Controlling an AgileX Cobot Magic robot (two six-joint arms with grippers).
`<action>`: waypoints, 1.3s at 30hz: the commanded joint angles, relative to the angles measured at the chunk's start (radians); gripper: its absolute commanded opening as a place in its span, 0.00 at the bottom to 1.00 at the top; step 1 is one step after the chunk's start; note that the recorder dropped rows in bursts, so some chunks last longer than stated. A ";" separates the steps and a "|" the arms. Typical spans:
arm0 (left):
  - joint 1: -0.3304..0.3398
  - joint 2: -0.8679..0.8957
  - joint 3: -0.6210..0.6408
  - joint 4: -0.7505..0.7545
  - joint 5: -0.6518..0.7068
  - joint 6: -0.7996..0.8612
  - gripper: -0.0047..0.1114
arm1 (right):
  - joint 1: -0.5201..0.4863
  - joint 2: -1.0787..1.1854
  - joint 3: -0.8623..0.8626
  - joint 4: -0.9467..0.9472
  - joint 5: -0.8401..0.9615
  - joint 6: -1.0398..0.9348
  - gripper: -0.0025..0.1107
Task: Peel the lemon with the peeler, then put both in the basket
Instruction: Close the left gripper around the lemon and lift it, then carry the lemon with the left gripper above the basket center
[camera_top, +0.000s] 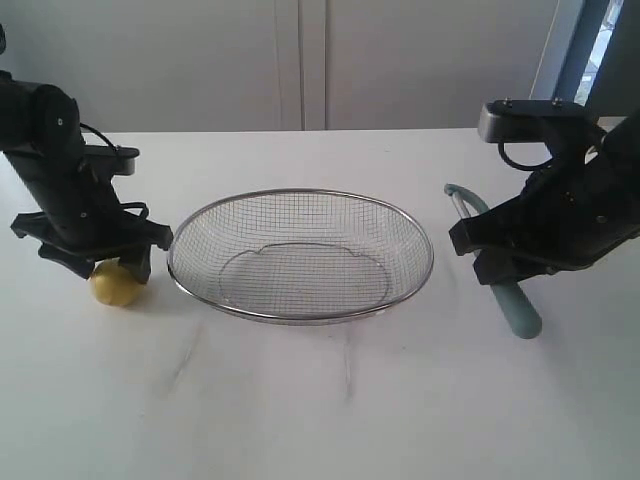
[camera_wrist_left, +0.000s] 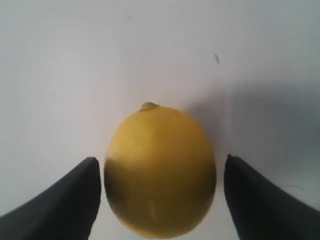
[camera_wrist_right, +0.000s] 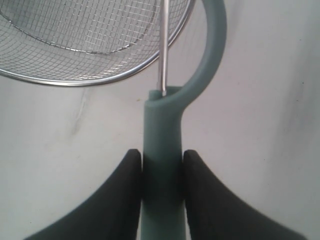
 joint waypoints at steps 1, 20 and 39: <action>-0.001 0.031 -0.001 0.001 0.011 -0.001 0.67 | -0.004 -0.011 -0.003 0.002 -0.014 -0.010 0.02; -0.001 0.019 -0.001 0.063 0.077 0.027 0.04 | -0.004 -0.011 -0.003 0.002 -0.017 -0.014 0.02; -0.001 -0.215 -0.001 0.034 0.189 0.191 0.04 | -0.004 -0.011 -0.003 0.014 -0.022 -0.042 0.02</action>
